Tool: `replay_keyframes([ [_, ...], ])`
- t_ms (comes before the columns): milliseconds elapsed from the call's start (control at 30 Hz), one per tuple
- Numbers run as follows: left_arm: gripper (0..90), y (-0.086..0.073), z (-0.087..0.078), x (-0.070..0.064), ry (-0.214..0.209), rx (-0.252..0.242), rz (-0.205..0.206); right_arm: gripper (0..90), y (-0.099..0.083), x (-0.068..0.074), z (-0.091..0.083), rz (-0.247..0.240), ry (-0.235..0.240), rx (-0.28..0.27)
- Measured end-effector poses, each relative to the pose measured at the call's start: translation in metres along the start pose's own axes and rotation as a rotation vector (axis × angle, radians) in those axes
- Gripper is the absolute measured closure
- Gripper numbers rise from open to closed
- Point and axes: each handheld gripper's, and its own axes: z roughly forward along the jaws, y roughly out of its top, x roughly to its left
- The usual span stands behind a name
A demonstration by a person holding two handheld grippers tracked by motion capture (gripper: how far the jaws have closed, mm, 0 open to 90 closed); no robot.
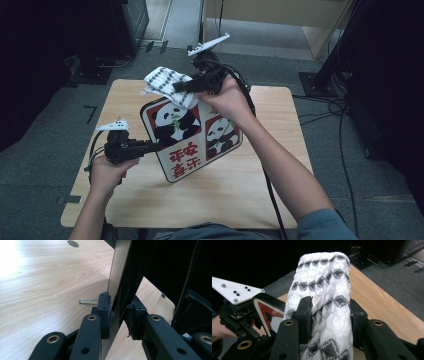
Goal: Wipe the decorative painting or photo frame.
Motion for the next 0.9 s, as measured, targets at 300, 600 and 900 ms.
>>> replay_keyframes([
  [300,75.9,0.0,0.0,0.0,0.002,0.004,0.002,62.5,-0.002,-0.008,-0.007,0.008,-0.02,0.003],
  [600,76.0,0.0,0.0,0.0,0.003,0.005,0.004,62.6,-0.004,-0.015,-0.011,0.023,-0.024,0.006],
  [900,76.0,0.0,0.0,0.0,0.003,0.005,0.005,62.6,-0.006,-0.024,-0.017,0.041,-0.035,0.001],
])
